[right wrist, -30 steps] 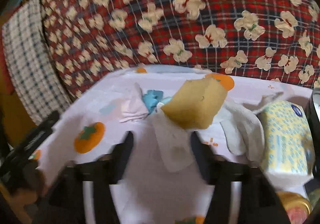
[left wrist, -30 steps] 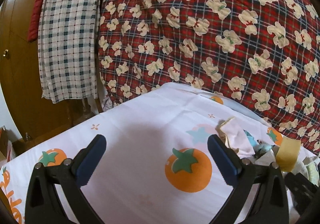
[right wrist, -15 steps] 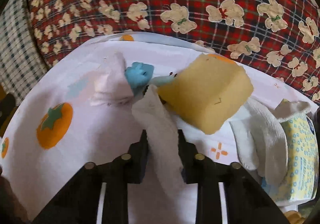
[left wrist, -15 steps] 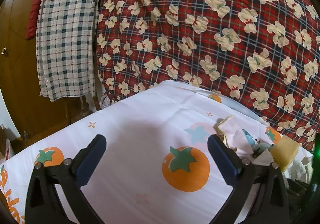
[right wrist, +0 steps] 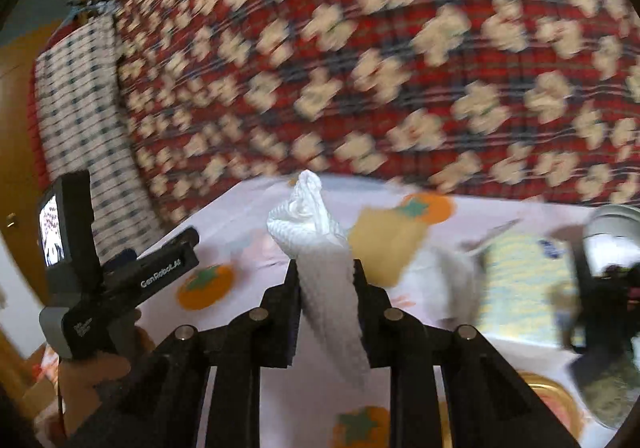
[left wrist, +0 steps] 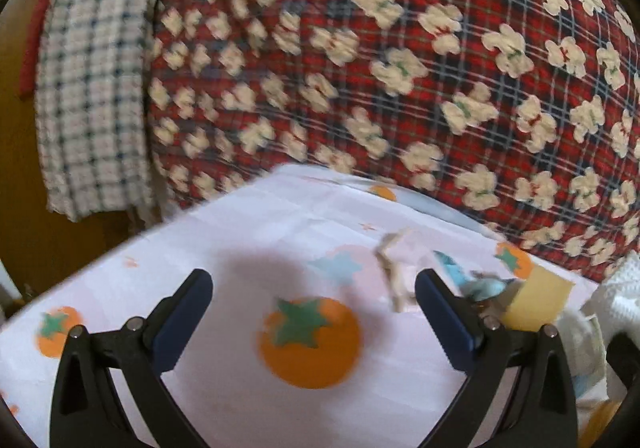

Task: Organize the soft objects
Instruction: 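Lift the white towel with the right tool while the left grasps the pink cloth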

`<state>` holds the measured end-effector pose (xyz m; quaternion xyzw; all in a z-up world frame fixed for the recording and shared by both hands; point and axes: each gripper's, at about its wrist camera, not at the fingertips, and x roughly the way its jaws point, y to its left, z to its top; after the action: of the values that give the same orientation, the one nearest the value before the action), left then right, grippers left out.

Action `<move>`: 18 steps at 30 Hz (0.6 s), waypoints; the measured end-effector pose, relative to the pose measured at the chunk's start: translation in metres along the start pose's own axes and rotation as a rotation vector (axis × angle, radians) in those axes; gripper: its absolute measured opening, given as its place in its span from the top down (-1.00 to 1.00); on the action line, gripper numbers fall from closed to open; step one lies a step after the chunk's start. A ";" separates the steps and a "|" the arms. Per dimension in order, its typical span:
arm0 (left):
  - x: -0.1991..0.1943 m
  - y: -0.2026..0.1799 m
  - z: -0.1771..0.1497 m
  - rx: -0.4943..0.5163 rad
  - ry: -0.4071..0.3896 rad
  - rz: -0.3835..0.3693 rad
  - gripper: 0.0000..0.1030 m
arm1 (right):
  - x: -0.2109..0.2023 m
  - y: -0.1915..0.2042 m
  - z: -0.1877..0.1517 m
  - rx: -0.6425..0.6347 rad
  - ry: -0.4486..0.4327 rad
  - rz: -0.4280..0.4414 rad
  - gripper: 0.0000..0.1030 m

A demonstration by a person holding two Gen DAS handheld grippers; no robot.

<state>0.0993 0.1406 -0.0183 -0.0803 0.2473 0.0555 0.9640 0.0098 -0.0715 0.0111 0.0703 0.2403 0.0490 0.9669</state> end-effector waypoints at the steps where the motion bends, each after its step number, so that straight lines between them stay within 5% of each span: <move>1: 0.002 -0.004 0.000 -0.008 0.010 -0.017 -0.94 | -0.001 -0.003 0.003 0.014 -0.009 -0.016 0.53; 4: 0.018 -0.026 0.002 -0.009 0.080 -0.069 -0.88 | -0.005 -0.011 0.008 0.041 -0.028 -0.049 0.53; 9: 0.047 -0.065 0.014 0.032 0.106 0.005 -0.87 | -0.005 -0.021 0.011 0.036 -0.049 -0.100 0.53; 13: 0.073 -0.084 0.019 0.019 0.154 0.007 -0.51 | -0.004 -0.026 0.011 0.053 -0.049 -0.107 0.53; 18: 0.117 -0.087 0.012 -0.014 0.294 0.044 -0.53 | -0.002 -0.027 0.010 0.066 -0.032 -0.108 0.53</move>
<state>0.2199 0.0658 -0.0540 -0.0888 0.3873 0.0658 0.9153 0.0147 -0.0993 0.0166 0.0901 0.2295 -0.0123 0.9691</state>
